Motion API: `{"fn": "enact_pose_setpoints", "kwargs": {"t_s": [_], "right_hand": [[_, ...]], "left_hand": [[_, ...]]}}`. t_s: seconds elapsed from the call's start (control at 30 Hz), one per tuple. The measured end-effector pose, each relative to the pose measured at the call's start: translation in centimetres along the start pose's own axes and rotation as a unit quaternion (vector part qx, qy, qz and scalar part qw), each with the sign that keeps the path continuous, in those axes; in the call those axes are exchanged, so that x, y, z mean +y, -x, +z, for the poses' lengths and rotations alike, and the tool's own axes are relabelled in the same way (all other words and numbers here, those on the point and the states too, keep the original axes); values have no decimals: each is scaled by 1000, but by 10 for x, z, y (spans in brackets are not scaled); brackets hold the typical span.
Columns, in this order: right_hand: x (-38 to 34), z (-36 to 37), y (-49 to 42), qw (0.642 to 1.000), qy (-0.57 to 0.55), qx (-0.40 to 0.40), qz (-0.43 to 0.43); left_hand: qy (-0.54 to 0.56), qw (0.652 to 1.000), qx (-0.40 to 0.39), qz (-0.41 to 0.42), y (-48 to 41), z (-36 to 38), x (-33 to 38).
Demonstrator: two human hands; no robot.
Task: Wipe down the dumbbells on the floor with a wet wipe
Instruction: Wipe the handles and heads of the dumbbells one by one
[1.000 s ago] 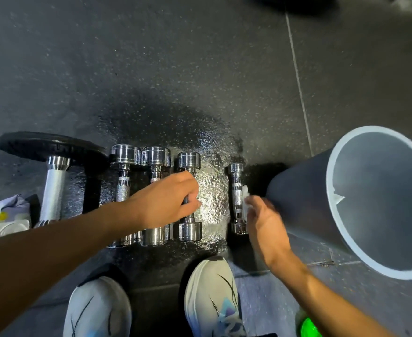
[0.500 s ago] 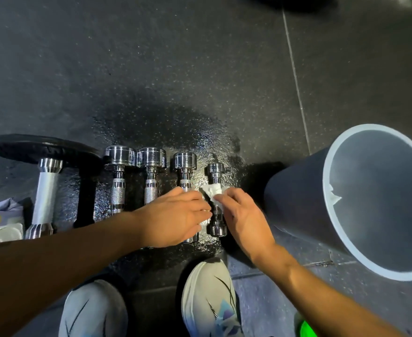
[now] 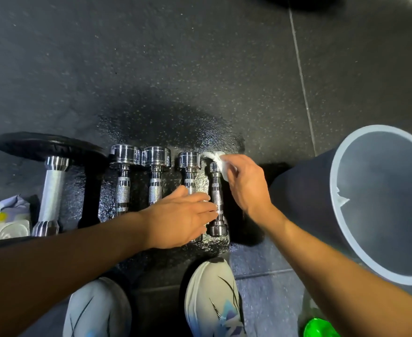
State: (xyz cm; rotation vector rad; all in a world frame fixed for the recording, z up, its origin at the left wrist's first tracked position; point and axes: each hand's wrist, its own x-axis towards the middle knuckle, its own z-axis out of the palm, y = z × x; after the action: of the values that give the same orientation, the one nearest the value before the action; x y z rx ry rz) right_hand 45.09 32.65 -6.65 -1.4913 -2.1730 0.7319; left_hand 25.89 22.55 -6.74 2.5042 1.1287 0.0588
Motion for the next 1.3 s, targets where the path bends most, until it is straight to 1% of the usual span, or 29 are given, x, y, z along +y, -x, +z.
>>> {"fn": "enact_pose_setpoints", "kwargs": {"t_s": [0.13,0.27,0.37,0.43,0.47,0.57,0.63,0.7,0.8,0.87,0.97,1.13,1.3], "right_hand": [[11,5,-7,995,33,-62,-68],[12,5,-24,974,102,-103,-172],[11,5,-15,959,118,-155,-205],[12,6,2,951,118,-197,-206],[12,5,10,951,114,-206,-202],[12,-1,24,963,78,-198,-166],[14,-9,29,963,65,-210,-155],[16,-17,38,959,54,-239,-143],[18,-22,59,955,31,-273,-114],[17,-21,72,956,18,-277,-99],[15,-24,81,963,3,-259,-67],[16,-31,93,969,3,-236,-75],[23,-31,94,971,-8,-224,-82]], "left_hand": [[0,1000,-20,-18,-4,-6,1],[10,999,-36,-17,-6,-7,1],[-1,999,-39,-9,-6,-11,0],[3,998,-54,-11,-5,-11,-1],[8,998,-59,-13,-5,-12,-1],[5,998,-68,-12,-4,-13,-3],[11,998,-63,-16,-5,-18,-6],[28,998,-54,-23,-6,-22,-8],[56,998,-23,-21,-7,-28,-8],[59,998,-9,-33,-10,-29,-8],[50,997,-43,-40,-18,-31,-5],[25,989,-140,-31,-33,-35,9],[2,985,-171,-24,-40,-33,15]]}}
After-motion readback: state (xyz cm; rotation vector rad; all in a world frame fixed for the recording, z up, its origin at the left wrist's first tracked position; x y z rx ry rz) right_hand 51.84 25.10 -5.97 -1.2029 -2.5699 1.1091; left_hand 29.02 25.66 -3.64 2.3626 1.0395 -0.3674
